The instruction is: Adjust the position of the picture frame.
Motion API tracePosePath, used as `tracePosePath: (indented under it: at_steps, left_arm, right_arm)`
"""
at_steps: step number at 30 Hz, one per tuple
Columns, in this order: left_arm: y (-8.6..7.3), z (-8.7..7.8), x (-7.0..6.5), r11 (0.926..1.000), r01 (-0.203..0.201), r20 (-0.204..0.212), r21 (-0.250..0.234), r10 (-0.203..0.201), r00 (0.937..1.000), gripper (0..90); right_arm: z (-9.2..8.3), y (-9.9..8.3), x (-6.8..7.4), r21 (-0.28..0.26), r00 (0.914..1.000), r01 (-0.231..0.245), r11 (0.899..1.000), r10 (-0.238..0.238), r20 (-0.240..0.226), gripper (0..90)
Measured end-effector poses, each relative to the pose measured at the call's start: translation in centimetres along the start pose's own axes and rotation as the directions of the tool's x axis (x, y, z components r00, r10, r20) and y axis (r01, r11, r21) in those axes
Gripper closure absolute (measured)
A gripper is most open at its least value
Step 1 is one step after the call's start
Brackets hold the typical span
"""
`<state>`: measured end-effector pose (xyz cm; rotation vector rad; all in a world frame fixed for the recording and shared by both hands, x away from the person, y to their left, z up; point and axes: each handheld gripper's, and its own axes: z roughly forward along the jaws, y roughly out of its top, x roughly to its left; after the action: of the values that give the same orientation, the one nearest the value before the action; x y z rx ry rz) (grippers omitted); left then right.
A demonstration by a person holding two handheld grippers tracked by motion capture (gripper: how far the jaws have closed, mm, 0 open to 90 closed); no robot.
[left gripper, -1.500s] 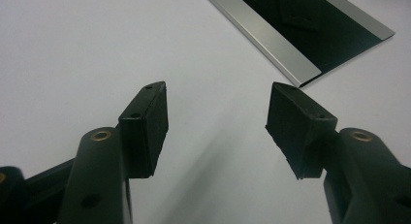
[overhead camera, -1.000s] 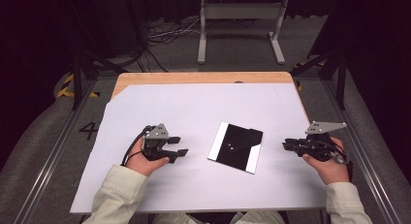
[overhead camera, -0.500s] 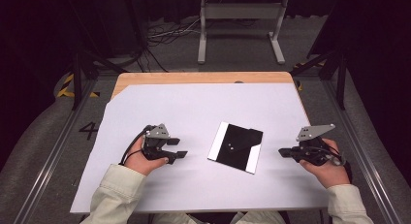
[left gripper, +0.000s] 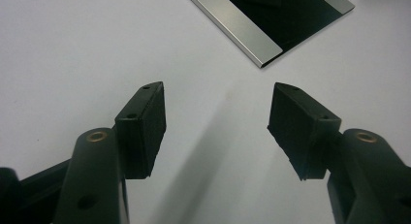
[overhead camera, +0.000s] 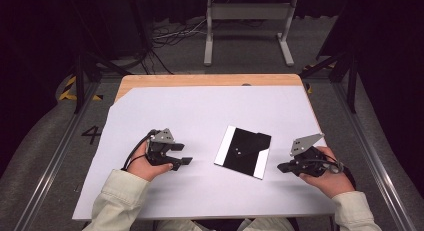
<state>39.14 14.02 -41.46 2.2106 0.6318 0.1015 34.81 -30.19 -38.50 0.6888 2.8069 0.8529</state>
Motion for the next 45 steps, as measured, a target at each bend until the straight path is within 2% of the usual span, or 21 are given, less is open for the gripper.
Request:
tracePosePath:
  at_steps: [12, 20, 25, 30, 37, 45]
  left_arm:
    - [-0.1, 0.3, 0.0, 0.9999, 0.003, 0.004, 0.011, -0.003, 1.0000, 37.2]
    - [-0.1, 0.1, 0.0, 1.0000, 0.002, 0.000, 0.009, -0.002, 1.0000, 36.2]
    - [-0.1, 0.2, -0.1, 1.0000, -0.003, 0.005, 0.005, 0.003, 1.0000, 34.7]
    - [-0.1, 0.2, 0.0, 1.0000, 0.006, 0.003, 0.004, -0.006, 1.0000, 34.1]
    - [0.1, 0.4, 0.0, 1.0000, 0.002, 0.010, 0.003, -0.002, 0.9999, 33.3]
    - [0.2, 0.9, 0.2, 1.0000, 0.007, 0.012, 0.005, -0.007, 0.9999, 32.6]
  right_arm:
    - [2.9, 1.0, 1.1, 0.053, 0.9943, 0.077, 0.996, -0.073, -0.079, 89.8]
    - [4.0, 1.3, 1.7, 0.076, 0.9897, 0.108, 0.991, -0.100, -0.102, 89.8]
    - [5.1, 1.3, 1.8, 0.090, 0.9889, 0.123, 0.988, -0.114, -0.095, 89.9]
    - [5.3, 1.3, 1.7, 0.056, 0.9886, 0.125, 0.991, -0.120, -0.091, 90.0]
    - [5.3, 1.5, 1.5, 0.028, 0.9923, 0.115, 0.993, -0.114, -0.049, 90.0]
    - [6.1, 2.3, 1.4, -0.016, 0.9907, 0.111, 0.994, -0.112, -0.078, 90.0]
